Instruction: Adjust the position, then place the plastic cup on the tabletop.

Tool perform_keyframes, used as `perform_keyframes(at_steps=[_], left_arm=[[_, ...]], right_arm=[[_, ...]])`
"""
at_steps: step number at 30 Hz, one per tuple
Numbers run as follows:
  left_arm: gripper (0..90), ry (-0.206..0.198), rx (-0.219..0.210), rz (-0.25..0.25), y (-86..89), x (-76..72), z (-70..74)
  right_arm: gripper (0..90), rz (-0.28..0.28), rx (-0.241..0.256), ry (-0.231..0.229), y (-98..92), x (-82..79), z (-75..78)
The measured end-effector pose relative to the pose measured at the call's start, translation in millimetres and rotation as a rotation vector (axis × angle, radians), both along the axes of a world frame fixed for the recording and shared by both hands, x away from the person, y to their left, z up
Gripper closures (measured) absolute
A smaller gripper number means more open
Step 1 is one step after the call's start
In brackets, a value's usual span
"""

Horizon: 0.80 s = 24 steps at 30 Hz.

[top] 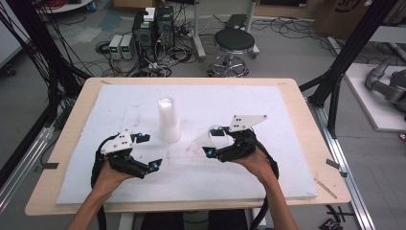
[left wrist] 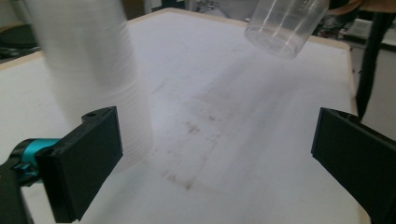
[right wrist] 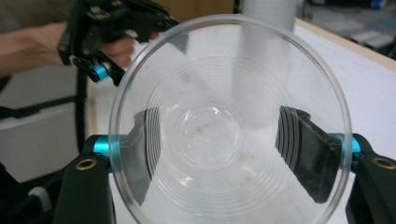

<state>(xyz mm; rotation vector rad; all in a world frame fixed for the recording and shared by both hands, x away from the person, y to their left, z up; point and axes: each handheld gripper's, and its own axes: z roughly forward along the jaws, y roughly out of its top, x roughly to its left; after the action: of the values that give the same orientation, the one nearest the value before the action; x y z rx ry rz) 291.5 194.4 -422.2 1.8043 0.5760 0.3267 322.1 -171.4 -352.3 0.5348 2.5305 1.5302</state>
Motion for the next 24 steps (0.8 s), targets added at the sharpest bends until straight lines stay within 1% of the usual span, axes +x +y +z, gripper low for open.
perform_keyframes(at_steps=[4, 6, 8, 9, 11, 13, 15, 16, 18, 20, 24], left_arm=[[1.8, 0.005, 0.017, 0.061, 11.2, -1.6, -9.4], [1.8, 0.007, 0.019, 0.091, 17.5, -2.4, -14.3], [1.9, 0.008, 0.03, 0.118, 24.0, -3.0, -19.0], [1.8, 0.012, 0.027, 0.128, 26.8, -3.5, -21.3], [1.8, 0.019, 0.021, 0.14, 32.1, -4.2, -25.1], [1.8, 0.02, 0.015, 0.152, 35.3, -4.6, -28.5], [1.8, 0.026, 0.009, 0.158, 38.0, -3.8, -31.7], [1.9, 0.026, 0.003, 0.162, 38.8, -3.3, -32.8], [1.8, 0.032, -0.003, 0.171, 40.6, -2.6, -36.0], [1.8, 0.045, -0.009, 0.17, 42.7, -2.0, -38.6], [1.8, 0.052, -0.02, 0.178, 45.7, -1.2, -41.1]], right_arm=[[31.6, -0.056, -0.078, 0.022, 0.6, 7.5, 3.0], [31.9, -0.094, -0.127, 0.03, 1.4, 11.4, 4.0], [32.0, -0.117, -0.166, 0.037, 2.3, 15.4, 4.5], [32.0, -0.131, -0.191, 0.045, 2.7, 16.8, 4.7], [32.0, -0.152, -0.215, 0.046, 3.0, 21.4, 4.0], [31.9, -0.161, -0.23, 0.056, 3.6, 23.8, 3.3], [31.9, -0.158, -0.233, 0.059, 4.1, 25.7, 2.3], [31.9, -0.167, -0.239, 0.07, 4.6, 25.8, 1.8], [31.9, -0.174, -0.251, 0.072, 4.9, 27.2, 0.7], [32.0, -0.171, -0.254, 0.07, 4.6, 28.5, -0.1], [32.0, -0.176, -0.248, 0.078, 3.9, 28.7, 0.2]])
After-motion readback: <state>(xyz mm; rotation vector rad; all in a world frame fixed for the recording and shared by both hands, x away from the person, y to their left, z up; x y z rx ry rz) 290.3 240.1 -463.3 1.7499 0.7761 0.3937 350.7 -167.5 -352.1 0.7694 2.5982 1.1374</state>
